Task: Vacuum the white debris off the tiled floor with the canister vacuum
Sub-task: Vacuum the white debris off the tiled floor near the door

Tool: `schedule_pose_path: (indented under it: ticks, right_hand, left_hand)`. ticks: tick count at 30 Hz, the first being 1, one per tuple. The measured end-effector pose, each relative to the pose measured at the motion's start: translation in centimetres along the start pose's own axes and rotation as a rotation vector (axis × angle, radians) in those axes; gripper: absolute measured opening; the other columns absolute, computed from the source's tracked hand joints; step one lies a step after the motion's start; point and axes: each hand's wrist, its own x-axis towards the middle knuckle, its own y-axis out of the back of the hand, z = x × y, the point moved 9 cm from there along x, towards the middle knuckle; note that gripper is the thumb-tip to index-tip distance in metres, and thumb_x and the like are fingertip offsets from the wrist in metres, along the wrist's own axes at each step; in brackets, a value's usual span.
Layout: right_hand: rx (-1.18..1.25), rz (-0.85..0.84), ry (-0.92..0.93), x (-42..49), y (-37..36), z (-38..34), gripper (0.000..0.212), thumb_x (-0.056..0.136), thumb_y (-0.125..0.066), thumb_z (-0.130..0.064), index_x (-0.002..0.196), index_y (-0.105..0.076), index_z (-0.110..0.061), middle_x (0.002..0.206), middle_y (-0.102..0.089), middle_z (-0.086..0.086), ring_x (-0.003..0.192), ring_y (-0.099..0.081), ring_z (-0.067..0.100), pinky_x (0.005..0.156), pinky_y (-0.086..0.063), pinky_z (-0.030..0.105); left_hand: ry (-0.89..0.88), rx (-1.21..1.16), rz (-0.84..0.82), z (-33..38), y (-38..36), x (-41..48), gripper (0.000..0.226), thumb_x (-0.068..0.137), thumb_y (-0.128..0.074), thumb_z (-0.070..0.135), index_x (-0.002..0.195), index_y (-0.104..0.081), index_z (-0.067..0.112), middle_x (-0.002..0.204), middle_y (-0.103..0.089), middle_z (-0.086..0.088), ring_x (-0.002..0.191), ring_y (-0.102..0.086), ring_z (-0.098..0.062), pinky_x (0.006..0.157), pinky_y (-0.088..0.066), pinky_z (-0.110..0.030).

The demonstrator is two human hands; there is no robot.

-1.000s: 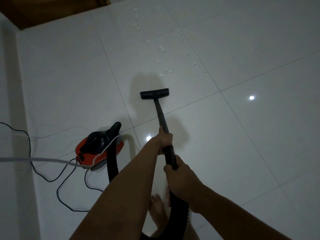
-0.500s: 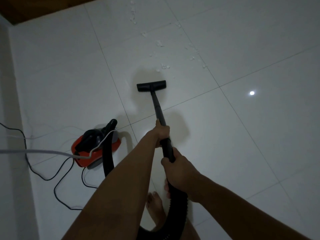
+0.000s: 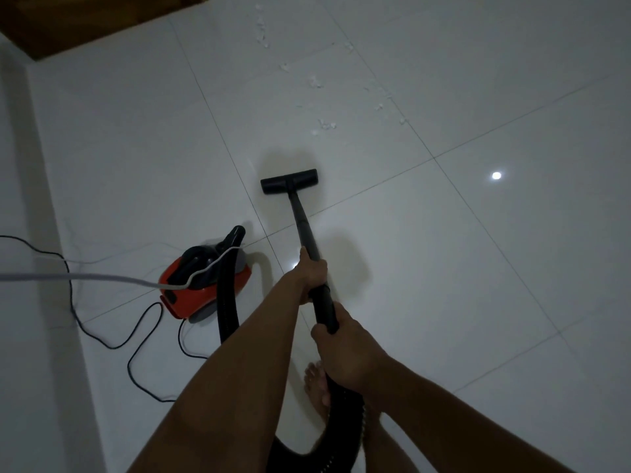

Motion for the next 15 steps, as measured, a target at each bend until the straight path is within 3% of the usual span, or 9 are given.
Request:
schedule_pose_path:
  ticks: [3,11,15]
  right_hand:
    - [0.049,0.000,-0.036,-0.9,-0.5,1.8,0.047,0.109,-0.042,-0.028,0.155,-0.030,-0.032,0.081,-0.062,0.014,0.034,-0.056,0.008,0.039,-0.048,0.021]
    - [0.114,0.037,-0.067,-3.3,0.5,5.2,0.046,0.108,-0.045,-0.028,0.153,-0.033,-0.030,0.079,-0.062,0.012,0.036,-0.056,0.010,0.040,-0.048,0.022]
    - [0.151,0.048,-0.082,-4.5,0.7,7.0,0.054,0.108,-0.044,-0.029,0.158,-0.025,-0.034,0.083,-0.064,0.014,0.036,-0.057,0.011,0.041,-0.049,0.022]
  left_hand:
    - [-0.002,0.026,-0.007,-1.2,-0.8,-0.8,0.074,0.100,-0.043,0.016,0.154,0.001,0.039,0.108,-0.048,-0.015,0.069,-0.054,-0.023,0.052,-0.051,-0.031]
    - [-0.010,0.095,-0.033,-2.7,-4.4,-2.6,0.070,0.101,-0.042,0.017,0.155,0.001,0.033,0.095,-0.051,-0.011,0.069,-0.053,-0.022,0.050,-0.050,-0.031]
    - [-0.003,0.130,-0.073,-3.7,-6.8,-3.3,0.073,0.102,-0.040,0.018,0.155,0.006,0.038,0.104,-0.051,-0.014,0.071,-0.053,-0.025,0.060,-0.052,-0.036]
